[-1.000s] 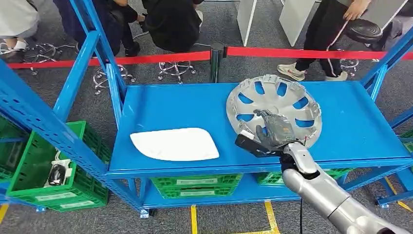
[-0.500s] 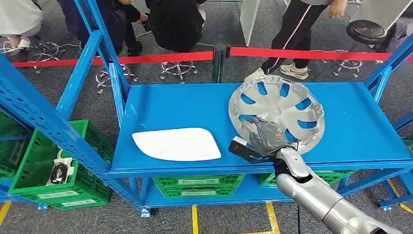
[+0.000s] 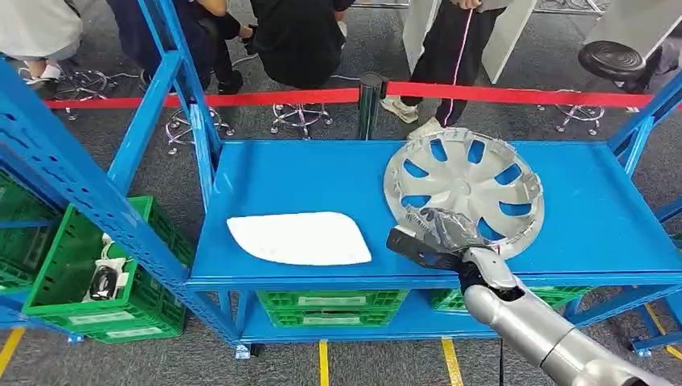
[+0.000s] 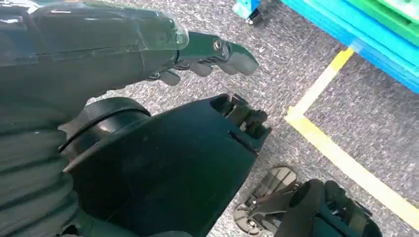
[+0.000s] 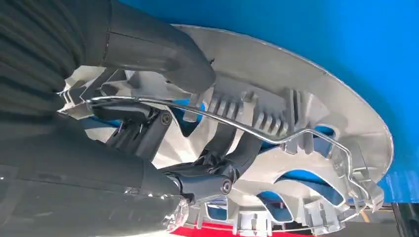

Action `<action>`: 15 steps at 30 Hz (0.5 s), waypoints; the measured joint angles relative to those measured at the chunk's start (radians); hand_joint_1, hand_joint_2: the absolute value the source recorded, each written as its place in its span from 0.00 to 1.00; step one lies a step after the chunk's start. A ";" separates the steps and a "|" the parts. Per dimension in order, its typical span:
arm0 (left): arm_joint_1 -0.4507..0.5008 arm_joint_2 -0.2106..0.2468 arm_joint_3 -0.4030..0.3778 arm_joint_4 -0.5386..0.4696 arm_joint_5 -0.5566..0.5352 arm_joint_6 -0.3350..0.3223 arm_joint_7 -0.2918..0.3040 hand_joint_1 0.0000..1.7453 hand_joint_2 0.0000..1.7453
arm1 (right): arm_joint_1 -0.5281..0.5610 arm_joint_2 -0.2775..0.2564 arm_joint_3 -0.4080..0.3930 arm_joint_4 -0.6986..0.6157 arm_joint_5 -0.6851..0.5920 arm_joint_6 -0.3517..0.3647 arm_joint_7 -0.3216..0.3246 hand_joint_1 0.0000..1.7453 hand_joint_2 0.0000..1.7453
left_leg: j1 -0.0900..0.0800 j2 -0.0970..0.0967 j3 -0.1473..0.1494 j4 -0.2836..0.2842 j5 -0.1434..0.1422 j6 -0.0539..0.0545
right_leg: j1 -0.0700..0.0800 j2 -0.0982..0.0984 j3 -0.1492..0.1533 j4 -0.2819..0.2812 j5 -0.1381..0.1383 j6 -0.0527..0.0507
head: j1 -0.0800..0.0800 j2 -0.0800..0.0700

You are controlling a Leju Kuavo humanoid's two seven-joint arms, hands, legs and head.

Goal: Take the parts from the cabinet and place them on the table.

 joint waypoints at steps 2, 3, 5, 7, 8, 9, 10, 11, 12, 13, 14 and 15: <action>0.000 0.000 0.000 0.000 0.013 0.000 -0.015 0.00 1.00 | 0.014 -0.008 -0.002 -0.001 -0.011 -0.013 0.002 1.00 1.00 | 0.000 -0.003 0.002 0.000 0.000 0.000 | 0.000 -0.003 0.004 -0.002 0.000 0.000 | 0.000 0.000; 0.000 0.000 0.000 0.000 0.019 -0.002 -0.019 0.00 1.00 | 0.021 -0.012 -0.003 -0.002 -0.012 -0.018 0.005 1.00 1.00 | 0.001 -0.005 0.003 0.000 0.000 0.000 | 0.000 -0.004 0.005 -0.003 0.000 0.000 | 0.000 0.000; 0.000 0.000 0.000 -0.002 0.034 -0.012 -0.022 0.00 1.00 | 0.037 -0.022 -0.007 -0.010 -0.018 -0.029 0.016 1.00 1.00 | 0.002 -0.007 0.005 0.000 0.000 0.000 | 0.001 -0.005 0.010 -0.007 0.000 0.000 | -0.001 0.000; 0.000 0.000 0.000 -0.003 0.042 -0.027 -0.023 0.00 1.00 | 0.054 -0.033 -0.014 -0.019 -0.019 -0.035 0.025 1.00 1.00 | 0.005 -0.009 0.010 -0.001 -0.001 0.001 | 0.002 -0.005 0.017 -0.010 -0.001 0.000 | 0.000 0.000; 0.000 -0.001 0.000 -0.003 0.044 -0.032 -0.022 0.00 1.00 | 0.062 -0.039 -0.018 -0.024 -0.019 -0.035 0.028 1.00 1.00 | 0.006 -0.009 0.012 -0.001 -0.002 0.001 | 0.004 -0.006 0.020 -0.012 -0.002 -0.002 | 0.000 0.000; 0.000 -0.001 0.000 -0.004 0.046 -0.040 -0.019 0.00 1.00 | 0.069 -0.042 -0.021 -0.028 -0.020 -0.035 0.029 1.00 1.00 | 0.007 -0.010 0.014 -0.001 -0.003 0.002 | 0.004 -0.006 0.023 -0.014 -0.003 -0.003 | 0.000 0.000; 0.000 -0.002 0.000 -0.004 0.048 -0.046 -0.018 0.00 1.00 | 0.077 -0.048 -0.024 -0.034 -0.020 -0.035 0.031 1.00 1.00 | 0.008 -0.010 0.015 -0.001 -0.004 0.002 | 0.005 -0.006 0.025 -0.015 -0.004 -0.006 | 0.000 0.000; -0.001 -0.002 0.000 -0.006 0.051 -0.050 -0.017 0.00 1.00 | 0.083 -0.052 -0.027 -0.039 -0.021 -0.035 0.032 1.00 1.00 | 0.008 -0.010 0.016 -0.001 -0.004 0.002 | 0.005 -0.006 0.026 -0.016 -0.005 -0.008 | 0.001 0.000; -0.001 -0.002 0.000 -0.006 0.052 -0.053 -0.017 0.00 1.00 | 0.089 -0.057 -0.031 -0.045 -0.021 -0.035 0.035 1.00 1.00 | 0.008 -0.010 0.016 -0.001 -0.004 0.002 | 0.006 -0.006 0.027 -0.017 -0.005 -0.008 | 0.001 0.000; -0.001 -0.002 0.000 -0.006 0.054 -0.053 -0.017 0.00 1.00 | 0.096 -0.061 -0.034 -0.050 -0.021 -0.038 0.038 1.00 1.00 | 0.008 -0.010 0.016 -0.001 -0.004 0.002 | 0.005 -0.006 0.027 -0.018 -0.005 -0.008 | 0.001 0.000; -0.001 -0.002 0.000 -0.006 0.055 -0.054 -0.017 0.00 1.00 | 0.101 -0.067 -0.036 -0.057 -0.021 -0.038 0.040 1.00 1.00 | 0.008 -0.010 0.016 -0.001 -0.004 0.002 | 0.005 -0.006 0.028 -0.018 -0.005 -0.008 | 0.001 0.000; -0.001 -0.002 -0.001 -0.006 0.055 -0.054 -0.017 0.00 1.00 | 0.106 -0.071 -0.039 -0.062 -0.021 -0.039 0.041 1.00 1.00 | 0.008 -0.011 0.016 -0.001 -0.004 0.002 | 0.005 -0.006 0.028 -0.018 -0.005 -0.008 | 0.001 0.000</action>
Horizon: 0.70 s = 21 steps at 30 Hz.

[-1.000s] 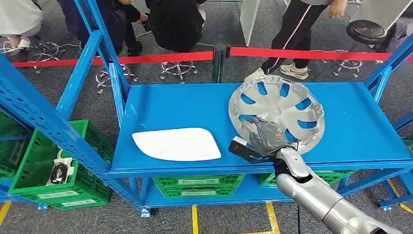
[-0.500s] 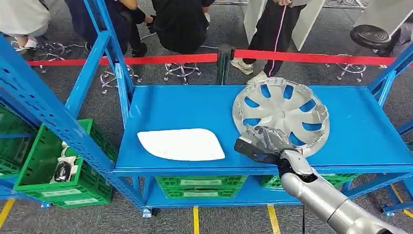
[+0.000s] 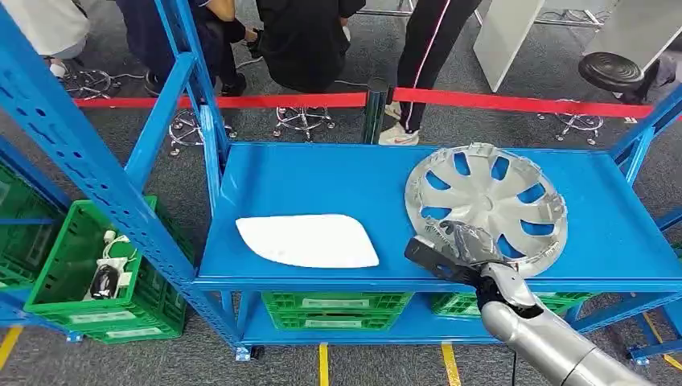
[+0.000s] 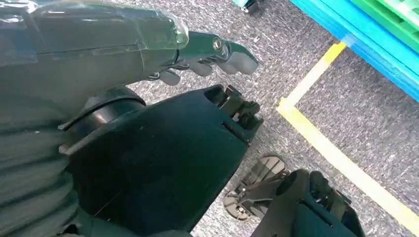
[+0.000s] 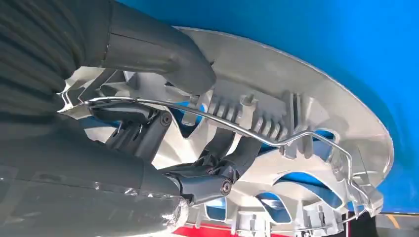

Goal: Take the parts from the cabinet and place them on the table.

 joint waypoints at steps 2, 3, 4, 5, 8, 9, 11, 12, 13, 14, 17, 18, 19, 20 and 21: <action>0.000 0.000 0.000 0.000 0.002 0.000 0.000 0.00 1.00 | 0.009 -0.007 -0.006 -0.011 0.000 -0.004 0.000 1.00 1.00 | 0.000 0.000 0.000 0.000 0.000 0.000 | 0.000 0.000 0.000 0.000 0.001 0.001 | 0.000 0.000; 0.000 0.000 0.000 0.000 0.002 0.000 0.000 0.00 1.00 | 0.013 -0.010 -0.008 -0.016 0.000 -0.005 0.000 1.00 1.00 | -0.001 0.000 0.000 0.000 0.000 0.000 | 0.000 0.000 0.000 -0.001 0.005 0.007 | 0.000 0.000; 0.000 0.000 0.000 0.000 0.002 0.000 0.000 0.00 1.00 | 0.017 -0.012 -0.011 -0.021 0.000 -0.005 0.000 1.00 1.00 | -0.001 0.000 0.000 0.000 0.000 0.001 | 0.000 0.000 0.000 -0.001 0.005 0.007 | 0.000 0.000; 0.000 0.000 0.000 0.000 0.003 0.000 0.000 0.00 1.00 | 0.020 -0.014 -0.013 -0.024 0.000 -0.006 0.000 1.00 1.00 | -0.001 0.001 0.000 0.000 -0.001 0.001 | 0.000 0.000 0.000 -0.002 0.005 0.008 | 0.000 0.000; 0.000 0.000 0.000 0.000 0.003 0.002 0.000 0.00 1.00 | 0.028 -0.020 -0.016 -0.035 0.001 -0.008 0.000 1.00 1.00 | -0.001 0.002 0.000 0.000 -0.002 0.002 | 0.000 0.000 0.001 -0.002 0.005 0.008 | 0.001 0.000; 0.000 0.000 0.000 0.000 0.005 0.003 0.000 0.00 1.00 | 0.032 -0.022 -0.018 -0.038 0.002 -0.008 0.000 1.00 1.00 | -0.001 0.003 0.000 0.000 -0.002 0.003 | 0.000 0.000 0.001 -0.002 0.005 0.008 | 0.001 0.000; 0.000 0.000 0.000 0.000 0.009 0.015 0.000 0.00 1.00 | 0.037 -0.023 -0.021 -0.045 0.004 -0.012 0.000 1.00 1.00 | -0.001 0.005 0.000 0.000 -0.002 0.003 | 0.000 0.000 0.001 -0.002 0.005 0.008 | 0.001 0.000; 0.000 0.000 -0.001 0.000 0.011 0.018 0.000 0.00 1.00 | 0.040 -0.023 -0.022 -0.047 0.004 -0.018 -0.001 1.00 1.00 | -0.001 0.006 0.000 0.000 -0.002 0.003 | 0.000 0.000 0.000 -0.002 0.005 0.008 | 0.001 0.000; 0.000 0.001 -0.002 0.000 0.013 0.018 -0.001 0.00 1.00 | 0.043 -0.025 -0.024 -0.048 0.002 -0.024 -0.005 1.00 1.00 | -0.001 0.007 0.000 0.000 -0.003 0.004 | 0.000 0.000 0.001 -0.002 0.005 0.008 | 0.002 0.000; -0.001 0.001 -0.005 0.000 0.014 0.019 -0.002 0.00 1.00 | 0.046 -0.026 -0.024 -0.051 0.000 -0.030 -0.010 1.00 1.00 | -0.001 0.008 0.000 0.000 -0.003 0.004 | 0.000 0.001 0.000 -0.002 0.005 0.008 | 0.002 0.000; -0.001 0.001 -0.009 0.000 0.018 0.019 -0.003 0.00 1.00 | 0.057 -0.034 -0.027 -0.057 0.000 -0.054 -0.021 1.00 1.00 | -0.001 0.011 0.000 0.000 -0.003 0.004 | 0.000 0.001 0.000 -0.002 0.005 0.008 | 0.002 0.000; -0.001 0.001 -0.009 0.000 0.019 0.019 -0.003 0.00 1.00 | 0.060 -0.039 -0.029 -0.062 -0.001 -0.060 -0.021 1.00 1.00 | -0.001 0.011 0.000 0.000 -0.003 0.004 | 0.000 0.001 0.000 -0.002 0.005 0.008 | 0.002 0.000; -0.001 0.001 -0.009 0.000 0.019 0.019 -0.003 0.00 1.00 | 0.063 -0.045 -0.033 -0.068 -0.005 -0.066 -0.021 1.00 1.00 | -0.001 0.011 0.000 0.000 -0.004 0.004 | 0.000 0.001 0.000 -0.002 0.005 0.008 | 0.002 0.000; -0.001 0.001 -0.009 0.000 0.020 0.019 -0.003 0.00 1.00 | 0.070 -0.051 -0.037 -0.075 -0.010 -0.071 -0.018 1.00 1.00 | -0.001 0.012 0.000 0.000 -0.004 0.004 | 0.000 0.001 0.000 -0.002 0.005 0.008 | 0.002 0.000; -0.001 0.001 -0.010 0.000 0.021 0.019 -0.003 0.00 1.00 | 0.076 -0.057 -0.040 -0.083 -0.013 -0.074 -0.014 1.00 1.00 | -0.001 0.012 0.000 0.000 -0.004 0.005 | 0.000 0.001 0.000 -0.002 0.005 0.008 | 0.002 0.000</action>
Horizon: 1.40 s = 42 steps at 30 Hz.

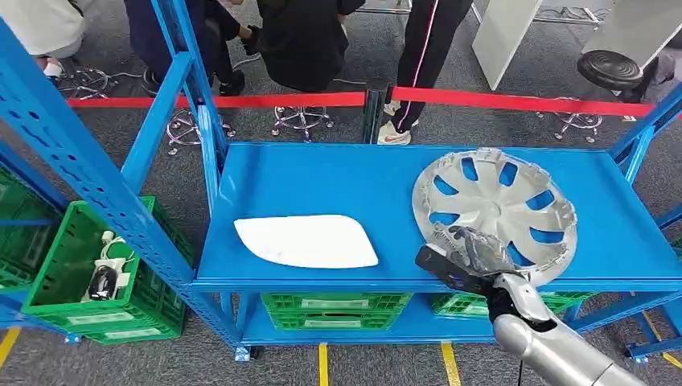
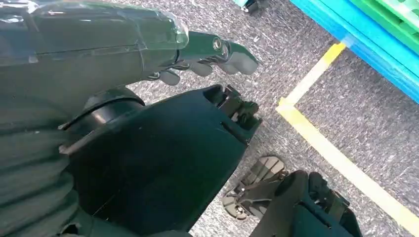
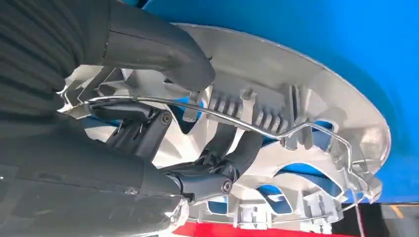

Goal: Take the parts from the cabinet and place them on the table.

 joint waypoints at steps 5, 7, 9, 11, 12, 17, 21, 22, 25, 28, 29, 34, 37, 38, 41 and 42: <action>-0.001 0.000 -0.006 0.000 0.002 0.000 0.000 0.00 1.00 | 0.016 -0.020 -0.008 -0.024 -0.006 -0.003 0.006 1.00 1.00 | 0.000 0.007 0.000 0.000 -0.001 0.000 | 0.000 0.003 -0.001 0.000 0.000 0.000 | 0.000 0.000; -0.002 0.000 -0.009 0.000 0.002 0.000 0.000 0.00 1.00 | 0.023 -0.024 -0.017 -0.032 -0.007 -0.003 0.006 1.00 1.00 | 0.000 0.010 0.000 0.000 -0.001 0.001 | 0.000 0.004 -0.001 0.000 0.000 0.000 | 0.000 0.000; -0.002 0.000 -0.011 0.000 0.002 0.000 0.000 0.00 1.00 | 0.029 -0.027 -0.021 -0.038 -0.006 -0.003 0.006 1.00 1.00 | 0.000 0.012 0.000 0.000 -0.001 0.001 | 0.000 0.005 -0.001 0.000 0.000 0.000 | 0.000 0.000; -0.003 0.000 -0.013 0.000 0.002 0.000 0.000 0.00 1.00 | 0.033 -0.032 -0.022 -0.042 -0.006 -0.003 0.006 1.00 1.00 | 0.000 0.014 0.000 0.000 -0.002 0.000 | 0.000 0.007 -0.002 0.000 0.000 0.000 | 0.000 0.000; -0.003 0.000 -0.013 0.000 0.002 0.000 0.000 0.00 1.00 | 0.034 -0.032 -0.022 -0.045 -0.007 -0.003 0.006 1.00 1.00 | 0.000 0.014 0.000 0.000 -0.002 0.000 | 0.000 0.007 -0.002 0.000 0.000 0.000 | 0.000 0.000; -0.003 0.000 -0.013 0.000 0.002 0.000 0.000 0.00 1.00 | 0.037 -0.037 -0.023 -0.048 -0.006 -0.003 0.006 1.00 1.00 | 0.000 0.015 0.000 0.000 -0.002 0.000 | 0.000 0.008 -0.002 0.000 0.000 0.000 | 0.000 0.000; -0.003 0.000 -0.014 0.000 0.003 0.002 -0.002 0.00 1.00 | 0.042 -0.037 -0.027 -0.054 -0.015 -0.014 0.020 1.00 1.00 | 0.000 0.015 0.000 0.000 -0.003 0.000 | 0.000 0.008 -0.003 0.000 0.000 0.000 | 0.000 0.000; -0.003 0.000 -0.014 0.000 0.004 0.003 -0.003 0.00 1.00 | 0.044 -0.039 -0.030 -0.055 -0.018 -0.019 0.026 1.00 1.00 | 0.000 0.015 0.000 0.000 -0.003 0.000 | 0.000 0.008 -0.003 0.000 0.000 0.000 | 0.000 0.000; -0.003 0.000 -0.014 0.000 0.008 0.015 -0.008 0.00 1.00 | 0.057 -0.047 -0.049 -0.061 -0.030 -0.033 0.033 1.00 1.00 | 0.000 0.015 0.000 0.000 -0.003 0.000 | 0.000 0.008 -0.003 0.000 0.000 0.000 | 0.000 0.000; -0.003 0.000 -0.014 0.000 0.012 0.021 -0.011 0.00 1.00 | 0.076 -0.053 -0.064 -0.065 -0.024 -0.066 0.034 1.00 1.00 | 0.000 0.015 0.000 0.000 -0.004 0.000 | 0.000 0.009 -0.003 0.000 0.000 0.000 | 0.000 0.000; -0.003 0.000 -0.014 0.000 0.013 0.024 -0.013 0.00 1.00 | 0.084 -0.053 -0.073 -0.069 -0.018 -0.086 0.032 1.00 1.00 | -0.001 0.015 0.000 0.000 -0.004 0.000 | 0.000 0.009 -0.003 0.000 0.000 0.000 | 0.000 0.000; 0.000 -0.005 -0.014 -0.003 0.033 0.117 -0.113 0.00 1.00 | 0.113 -0.014 -0.174 -0.163 -0.126 -0.418 -0.200 1.00 1.00 | -0.005 0.025 -0.007 0.000 -0.004 0.000 | -0.002 0.010 -0.006 0.006 0.003 0.004 | 0.005 0.000; 0.000 -0.010 -0.014 -0.003 0.043 0.174 -0.176 0.00 1.00 | 0.015 0.007 -0.299 -0.361 -0.121 -0.446 -0.182 1.00 1.00 | -0.010 0.040 -0.007 0.000 -0.004 0.001 | -0.008 0.025 -0.017 0.012 0.004 0.006 | 0.002 0.000; 0.000 -0.013 -0.014 -0.003 0.045 0.188 -0.196 0.00 1.00 | -0.020 0.009 -0.324 -0.414 -0.120 -0.448 -0.161 1.00 1.00 | -0.010 0.040 -0.007 0.000 -0.004 0.000 | -0.008 0.025 -0.018 0.013 0.004 0.006 | 0.002 0.000; 0.002 -0.018 -0.014 -0.003 0.062 0.221 -0.237 0.00 1.00 | -0.081 0.017 -0.359 -0.540 -0.129 -0.451 -0.156 1.00 1.00 | -0.009 0.037 -0.007 0.000 -0.004 0.000 | -0.007 0.025 -0.018 0.013 0.004 0.006 | 0.002 0.000; 0.002 -0.021 -0.014 -0.004 0.065 0.227 -0.242 0.00 1.00 | -0.094 0.021 -0.369 -0.576 -0.132 -0.451 -0.157 1.00 1.00 | -0.009 0.036 -0.007 0.000 -0.004 0.000 | -0.007 0.025 -0.018 0.013 0.004 0.006 | 0.002 0.000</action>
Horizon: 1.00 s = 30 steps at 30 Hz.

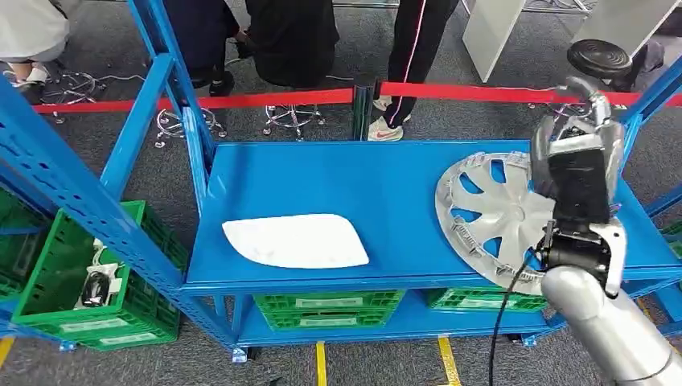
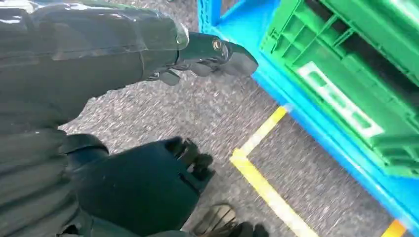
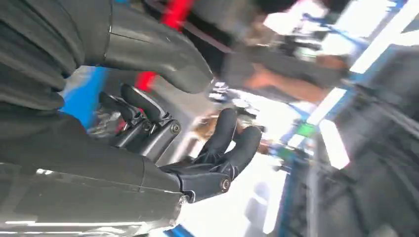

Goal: Take the parts from the cabinet and place them on the table.

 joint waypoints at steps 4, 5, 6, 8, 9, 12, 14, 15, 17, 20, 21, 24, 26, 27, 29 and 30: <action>-0.002 0.000 0.000 -0.002 0.009 0.000 -0.012 0.00 1.00 | -0.024 0.015 -0.023 -0.098 -0.022 0.000 -0.045 1.00 1.00 | 0.001 -0.005 0.000 0.000 0.000 0.000 | 0.000 -0.001 0.000 0.000 -0.001 -0.001 | 0.000 0.000; -0.005 0.000 0.000 -0.003 0.013 -0.001 -0.013 0.00 1.00 | -0.025 0.021 -0.026 -0.111 -0.026 0.000 -0.058 1.00 1.00 | 0.001 -0.007 0.000 0.000 0.000 -0.001 | 0.000 -0.001 0.000 0.000 -0.001 -0.001 | 0.000 0.000; -0.015 0.000 0.001 -0.009 0.021 -0.001 -0.009 0.00 1.00 | -0.024 0.029 -0.027 -0.133 -0.028 0.000 -0.073 1.00 1.00 | 0.000 -0.011 -0.001 0.000 0.000 -0.001 | 0.000 -0.003 0.000 0.000 -0.001 -0.001 | -0.001 0.000; -0.041 -0.010 0.001 -0.036 0.019 0.001 0.001 0.00 1.00 | -0.018 0.043 -0.027 -0.169 -0.020 0.000 -0.086 1.00 1.00 | 0.001 -0.019 -0.002 0.000 0.003 -0.003 | 0.001 -0.009 0.000 0.000 -0.002 -0.002 | -0.001 0.000; -0.049 -0.006 0.001 -0.047 0.020 0.002 0.011 0.00 1.00 | -0.015 0.049 -0.028 -0.183 -0.017 0.000 -0.091 1.00 1.00 | 0.001 -0.020 -0.001 0.000 0.002 -0.003 | 0.001 -0.009 0.001 0.000 -0.002 -0.002 | 0.004 0.000; -0.050 -0.003 0.001 -0.064 0.032 0.014 0.036 0.00 1.00 | 0.012 0.070 -0.037 -0.230 -0.017 0.000 -0.106 1.00 1.00 | 0.000 -0.021 -0.002 0.000 0.002 -0.003 | 0.000 -0.009 0.002 0.000 -0.002 -0.002 | 0.002 0.000; -0.048 0.003 0.002 -0.077 0.049 0.021 0.043 0.00 1.00 | 0.027 0.082 -0.048 -0.255 -0.039 0.000 -0.105 1.00 1.00 | 0.000 -0.021 -0.002 0.000 0.002 -0.003 | 0.000 -0.010 0.001 0.000 -0.002 -0.002 | 0.002 0.000; -0.048 0.005 0.002 -0.082 0.055 0.024 0.046 0.00 1.00 | 0.030 0.084 -0.051 -0.260 -0.053 0.000 -0.101 1.00 1.00 | 0.000 -0.021 -0.002 0.000 0.002 -0.003 | 0.000 -0.009 0.001 0.000 -0.003 -0.002 | 0.002 0.000; -0.047 0.008 0.002 -0.092 0.058 0.025 0.048 0.00 1.00 | 0.041 0.087 -0.051 -0.265 -0.072 0.000 -0.101 1.00 1.00 | 0.001 -0.021 -0.002 0.000 0.002 -0.003 | 0.000 -0.009 0.001 0.000 -0.003 -0.002 | 0.001 0.000; -0.046 0.011 0.002 -0.103 0.055 0.035 0.066 0.00 1.00 | 0.047 0.090 -0.046 -0.266 -0.056 0.031 -0.029 1.00 1.00 | 0.001 -0.019 -0.003 0.000 0.002 -0.003 | 0.000 -0.010 0.001 0.000 -0.003 -0.002 | 0.002 0.000; -0.046 0.011 0.002 -0.106 0.051 0.038 0.072 0.00 1.00 | 0.046 0.086 -0.043 -0.260 -0.008 0.064 0.032 1.00 1.00 | 0.001 -0.018 -0.003 0.000 0.002 -0.003 | 0.000 -0.010 0.001 0.000 -0.003 -0.002 | 0.002 0.000; -0.047 0.014 0.001 -0.113 0.041 0.035 0.091 0.00 1.00 | 0.036 0.072 -0.006 -0.206 0.162 0.223 0.160 1.00 1.00 | 0.001 -0.015 -0.003 0.000 0.002 -0.003 | 0.001 -0.009 0.001 0.000 -0.003 -0.002 | 0.001 0.000; -0.047 0.016 0.001 -0.118 0.028 0.022 0.118 0.00 1.00 | 0.037 0.073 0.017 -0.147 0.296 0.301 0.189 1.00 1.00 | 0.001 -0.014 -0.004 0.000 0.002 -0.003 | 0.001 -0.009 0.001 0.001 -0.003 -0.002 | 0.001 0.000; -0.047 0.017 0.000 -0.119 0.023 0.016 0.130 0.00 1.00 | 0.037 0.073 0.035 -0.108 0.349 0.319 0.192 1.00 1.00 | 0.001 -0.013 -0.004 0.000 0.002 -0.003 | 0.001 -0.009 0.001 0.001 -0.003 -0.002 | 0.001 0.000; -0.047 0.019 0.000 -0.125 0.016 0.012 0.140 0.00 1.00 | 0.038 0.077 0.062 -0.047 0.384 0.325 0.192 1.00 1.00 | 0.001 -0.011 -0.004 0.000 0.002 -0.003 | 0.001 -0.009 0.000 0.001 -0.003 -0.002 | 0.001 0.000; -0.047 0.021 -0.001 -0.127 0.009 0.006 0.150 0.00 1.00 | 0.039 0.079 0.073 -0.018 0.392 0.336 0.194 1.00 1.00 | 0.001 -0.009 -0.004 0.000 0.002 -0.003 | 0.001 -0.009 0.000 0.001 -0.003 -0.002 | 0.002 0.000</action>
